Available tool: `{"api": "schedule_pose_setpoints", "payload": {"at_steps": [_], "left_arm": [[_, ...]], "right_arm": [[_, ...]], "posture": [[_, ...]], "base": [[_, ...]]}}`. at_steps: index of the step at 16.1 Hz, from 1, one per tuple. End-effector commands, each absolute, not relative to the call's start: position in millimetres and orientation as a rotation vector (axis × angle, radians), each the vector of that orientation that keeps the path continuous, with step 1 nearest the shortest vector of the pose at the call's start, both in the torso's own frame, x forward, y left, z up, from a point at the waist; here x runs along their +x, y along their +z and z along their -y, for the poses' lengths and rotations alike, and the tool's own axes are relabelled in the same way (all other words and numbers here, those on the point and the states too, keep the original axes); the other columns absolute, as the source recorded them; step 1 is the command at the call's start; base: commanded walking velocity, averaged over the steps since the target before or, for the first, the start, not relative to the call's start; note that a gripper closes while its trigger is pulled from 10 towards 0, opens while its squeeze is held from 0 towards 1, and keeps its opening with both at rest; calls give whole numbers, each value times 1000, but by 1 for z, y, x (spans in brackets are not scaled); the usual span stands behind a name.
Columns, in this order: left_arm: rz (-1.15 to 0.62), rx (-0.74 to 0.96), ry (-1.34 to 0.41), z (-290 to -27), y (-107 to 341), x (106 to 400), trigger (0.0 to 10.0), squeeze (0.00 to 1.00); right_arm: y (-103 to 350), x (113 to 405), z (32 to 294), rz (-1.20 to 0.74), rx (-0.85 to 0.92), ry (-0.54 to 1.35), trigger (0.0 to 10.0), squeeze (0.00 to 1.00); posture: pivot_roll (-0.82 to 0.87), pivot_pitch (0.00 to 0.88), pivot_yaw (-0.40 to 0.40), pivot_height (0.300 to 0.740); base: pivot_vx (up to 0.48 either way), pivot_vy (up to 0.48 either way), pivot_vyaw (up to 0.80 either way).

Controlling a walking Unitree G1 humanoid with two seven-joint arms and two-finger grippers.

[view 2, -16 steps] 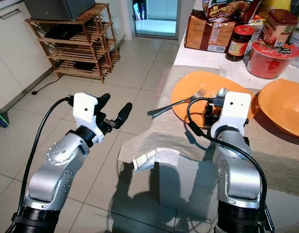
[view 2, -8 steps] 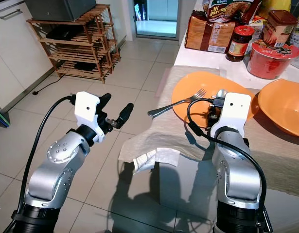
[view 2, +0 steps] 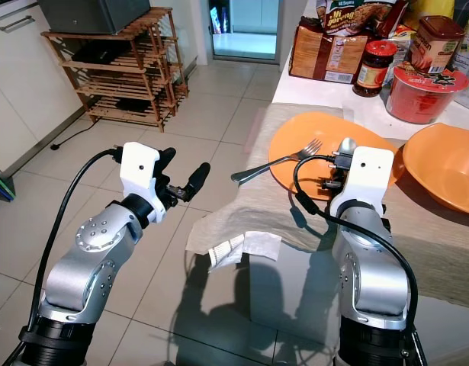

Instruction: Setting the table

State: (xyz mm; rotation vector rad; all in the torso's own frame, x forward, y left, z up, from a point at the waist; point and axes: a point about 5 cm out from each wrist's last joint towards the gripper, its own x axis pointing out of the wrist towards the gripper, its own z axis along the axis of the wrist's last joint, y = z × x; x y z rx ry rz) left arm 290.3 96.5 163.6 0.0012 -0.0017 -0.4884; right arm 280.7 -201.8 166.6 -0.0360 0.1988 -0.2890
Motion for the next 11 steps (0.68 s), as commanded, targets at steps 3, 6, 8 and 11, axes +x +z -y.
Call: {"api": "schedule_pose_setpoints", "payload": {"at_steps": [3,6,8,11], "left_arm": [[-21,10,-481,-97,162,291,10000,0],[-26,11,-480,-97,162,291,10000,0],[-30,10,-479,-97,162,291,10000,0],[-32,8,-476,-97,163,291,10000,0]], "right_arm": [[165,279,204,-197,-25,-304,0,0],[167,279,204,-178,-34,-304,0,0],[169,278,204,-163,-41,-309,0,0],[176,279,205,-111,-62,-317,0,0]], "posture": [[-51,38,85,740],[-52,41,85,740],[-52,45,85,740],[-51,49,83,740]], "base": [[0,0,0],[0,0,0],[0,0,0],[0,0,0]]}}
